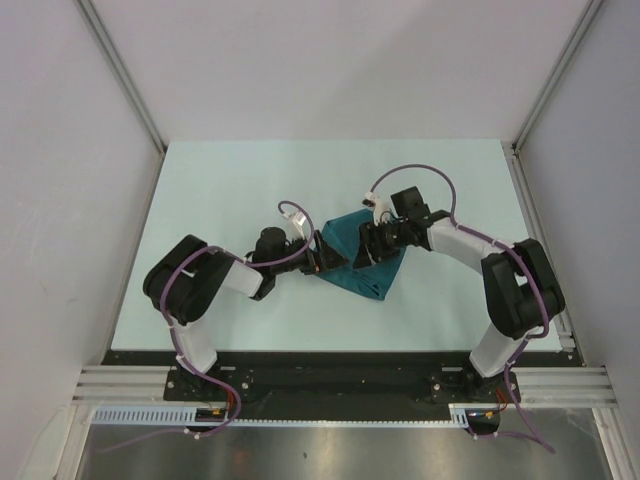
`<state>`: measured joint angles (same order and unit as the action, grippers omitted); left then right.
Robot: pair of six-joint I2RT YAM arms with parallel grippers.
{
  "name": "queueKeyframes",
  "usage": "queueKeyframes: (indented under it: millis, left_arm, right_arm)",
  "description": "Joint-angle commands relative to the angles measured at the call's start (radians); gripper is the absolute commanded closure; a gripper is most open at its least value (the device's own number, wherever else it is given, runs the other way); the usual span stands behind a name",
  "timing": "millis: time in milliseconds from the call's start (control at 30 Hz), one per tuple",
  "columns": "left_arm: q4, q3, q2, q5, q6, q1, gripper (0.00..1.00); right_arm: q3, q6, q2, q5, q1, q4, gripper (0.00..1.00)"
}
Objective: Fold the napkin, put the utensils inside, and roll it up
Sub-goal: Roll the napkin with the utensil
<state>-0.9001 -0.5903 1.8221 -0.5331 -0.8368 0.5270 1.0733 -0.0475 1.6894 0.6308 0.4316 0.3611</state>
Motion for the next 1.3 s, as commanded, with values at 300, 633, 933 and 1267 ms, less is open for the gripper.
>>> queueKeyframes:
  millis: [300, 633, 933, 1267]
  left_arm:
    - [-0.033, -0.031, 0.017, 0.005, 0.019, -0.004, 0.09]
    - [-0.03, -0.039, 0.022, 0.008, 0.016, -0.005, 0.1]
    - [-0.028, -0.034, 0.014, 0.013, 0.011, -0.009, 0.1]
    - [-0.022, -0.034, 0.014, 0.016, 0.011, -0.01, 0.1]
  right_arm:
    - [-0.055, 0.084, 0.059, -0.144, 0.082, -0.243, 0.31]
    - [-0.05, 0.104, 0.098, -0.17, 0.14, -0.228, 0.32]
    - [-0.113, 0.095, 0.046, -0.282, 0.229, -0.221, 0.32]
    - [-0.133, 0.078, 0.016, -0.326, 0.269, -0.214, 0.32]
